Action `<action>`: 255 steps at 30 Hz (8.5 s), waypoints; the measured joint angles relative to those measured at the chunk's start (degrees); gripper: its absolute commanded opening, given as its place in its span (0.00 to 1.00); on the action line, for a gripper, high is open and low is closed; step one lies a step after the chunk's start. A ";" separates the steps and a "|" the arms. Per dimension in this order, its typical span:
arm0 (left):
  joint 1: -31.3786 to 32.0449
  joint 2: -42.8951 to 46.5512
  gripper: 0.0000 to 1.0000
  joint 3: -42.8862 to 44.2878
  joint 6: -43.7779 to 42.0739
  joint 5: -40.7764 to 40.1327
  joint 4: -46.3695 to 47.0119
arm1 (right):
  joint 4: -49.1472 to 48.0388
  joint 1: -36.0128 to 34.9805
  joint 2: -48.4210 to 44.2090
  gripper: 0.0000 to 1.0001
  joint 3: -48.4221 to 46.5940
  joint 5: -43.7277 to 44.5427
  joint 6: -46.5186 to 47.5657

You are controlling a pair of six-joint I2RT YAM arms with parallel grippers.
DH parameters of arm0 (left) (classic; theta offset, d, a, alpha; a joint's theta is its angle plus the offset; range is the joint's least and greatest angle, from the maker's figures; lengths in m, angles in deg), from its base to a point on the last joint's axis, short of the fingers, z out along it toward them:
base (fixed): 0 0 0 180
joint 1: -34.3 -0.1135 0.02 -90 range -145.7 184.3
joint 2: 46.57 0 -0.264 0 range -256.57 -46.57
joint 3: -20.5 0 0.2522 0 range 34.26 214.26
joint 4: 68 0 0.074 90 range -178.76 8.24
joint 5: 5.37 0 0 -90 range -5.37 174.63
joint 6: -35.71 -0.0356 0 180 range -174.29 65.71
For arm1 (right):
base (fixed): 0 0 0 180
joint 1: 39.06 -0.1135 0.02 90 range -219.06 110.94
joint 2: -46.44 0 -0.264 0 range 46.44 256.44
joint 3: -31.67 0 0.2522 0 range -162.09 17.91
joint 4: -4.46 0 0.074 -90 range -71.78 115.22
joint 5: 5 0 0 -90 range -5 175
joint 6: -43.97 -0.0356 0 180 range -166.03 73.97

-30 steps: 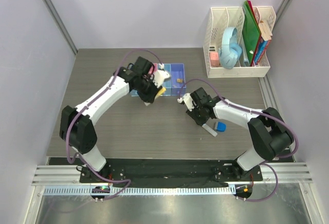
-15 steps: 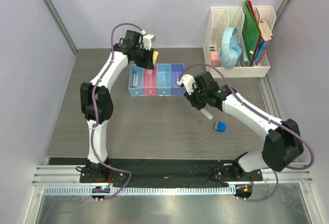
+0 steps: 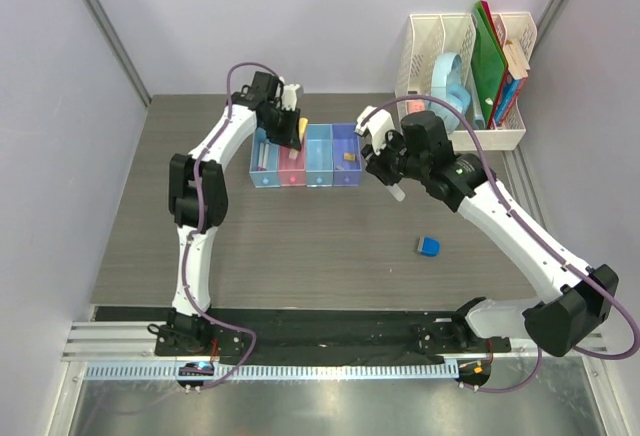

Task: Sort the stationery into containers
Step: Place the stationery in the storage box, then pick up the stationery from the center of the board, then place the stationery in the storage box.

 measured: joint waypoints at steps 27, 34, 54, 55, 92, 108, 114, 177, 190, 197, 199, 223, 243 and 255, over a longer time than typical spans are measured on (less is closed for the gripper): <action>-3.04 27.02 1.00 -13.42 -7.78 5.79 -1.97 | -13.84 0.04 16.63 0.01 -7.45 -4.72 -9.99; -3.28 50.45 1.00 -32.35 -17.11 3.93 -2.16 | -18.95 0.48 29.64 0.01 -19.85 -10.56 -19.08; -8.17 83.23 1.00 -63.71 -29.75 -1.20 -13.53 | -34.21 4.52 50.88 0.01 -34.56 -31.01 -39.26; -8.50 84.43 1.00 -64.94 -29.88 -1.25 -13.90 | -35.80 4.52 51.78 0.01 -34.82 -31.58 -40.46; -11.43 91.93 1.00 -67.01 -30.27 0.07 -14.62 | -38.21 7.63 70.12 0.66 -45.13 -32.76 -40.83; -11.50 72.96 1.00 -63.71 -25.73 -2.82 -4.42 | -4.04 10.67 17.68 0.84 -9.44 -7.58 -1.86; -11.52 68.61 1.00 -62.82 -25.70 -2.56 -0.44 | 4.26 12.35 9.09 0.90 11.06 1.44 9.53; -11.52 67.69 1.00 -65.09 -24.96 10.84 3.41 | 9.57 21.73 -11.65 0.35 32.54 -8.24 30.14; -0.57 51.78 1.00 -46.82 -26.71 37.59 0.31 | -0.74 8.85 -6.67 0.33 23.12 -11.08 18.67; 4.63 34.51 1.00 -31.52 -29.38 42.21 -8.61 | -6.45 -0.07 -1.38 0.33 17.22 -4.72 14.14; 4.98 28.70 1.00 -25.73 -31.61 43.17 -13.40 | -7.41 -1.77 -0.66 0.33 16.17 -3.17 13.51; 7.80 11.23 1.00 -7.91 -29.75 45.05 -21.18 | -9.64 -13.60 -0.37 0.33 12.07 4.98 11.04; 8.57 11.39 1.00 -7.85 -28.74 44.68 -21.31 | -9.27 -14.43 -0.09 0.33 12.07 6.97 10.93; 11.32 11.41 1.00 -7.85 -29.16 44.81 -22.25 | -11.19 -14.78 1.64 0.32 12.07 7.04 10.95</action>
